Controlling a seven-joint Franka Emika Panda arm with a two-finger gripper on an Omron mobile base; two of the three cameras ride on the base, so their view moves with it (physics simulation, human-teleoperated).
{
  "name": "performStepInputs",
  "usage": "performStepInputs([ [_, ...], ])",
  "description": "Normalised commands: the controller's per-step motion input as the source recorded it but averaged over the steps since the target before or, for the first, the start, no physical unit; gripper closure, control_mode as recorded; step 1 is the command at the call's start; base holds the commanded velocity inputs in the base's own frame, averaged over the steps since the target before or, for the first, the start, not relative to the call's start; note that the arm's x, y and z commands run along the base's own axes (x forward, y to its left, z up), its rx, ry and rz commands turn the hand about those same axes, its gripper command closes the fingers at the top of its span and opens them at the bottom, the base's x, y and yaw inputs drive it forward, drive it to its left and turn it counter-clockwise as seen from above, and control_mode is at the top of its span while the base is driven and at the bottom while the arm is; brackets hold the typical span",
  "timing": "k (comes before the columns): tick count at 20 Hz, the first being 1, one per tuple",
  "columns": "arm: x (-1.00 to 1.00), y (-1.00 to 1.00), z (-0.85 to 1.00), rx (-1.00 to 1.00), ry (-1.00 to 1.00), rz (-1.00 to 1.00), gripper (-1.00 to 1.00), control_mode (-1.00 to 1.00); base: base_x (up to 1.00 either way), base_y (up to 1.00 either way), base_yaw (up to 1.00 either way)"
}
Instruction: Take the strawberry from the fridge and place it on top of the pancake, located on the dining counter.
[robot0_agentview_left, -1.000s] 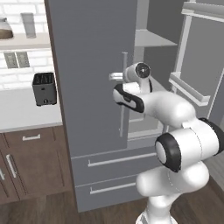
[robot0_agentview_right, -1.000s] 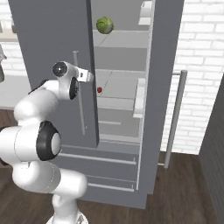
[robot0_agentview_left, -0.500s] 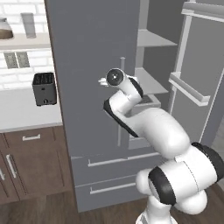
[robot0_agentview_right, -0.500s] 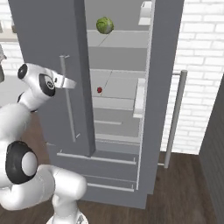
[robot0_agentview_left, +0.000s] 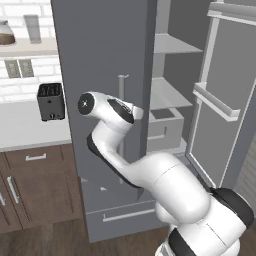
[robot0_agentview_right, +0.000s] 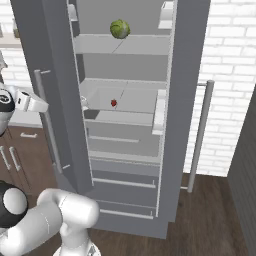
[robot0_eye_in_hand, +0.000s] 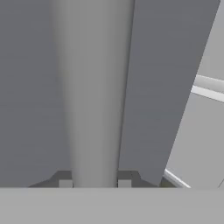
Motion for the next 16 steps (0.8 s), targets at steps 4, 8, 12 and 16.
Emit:
performStepInputs([
  [4, -0.48, 0.93, 0.0, -0.13, 0.0, -0.15, -1.0, -1.0, 0.0, 0.0, 0.0],
  [8, -0.32, 0.73, -0.09, -0.09, 0.0, -0.07, -1.0, -1.0, 0.0, 0.0, 0.0],
  [12, -0.28, 0.43, -0.11, -0.02, -0.01, -0.01, -1.0, -1.0, 0.0, 0.0, 0.0],
  [16, -0.28, 0.54, -0.12, 0.0, 0.0, 0.0, -1.0, -1.0, 0.0, 0.0, 0.0],
])
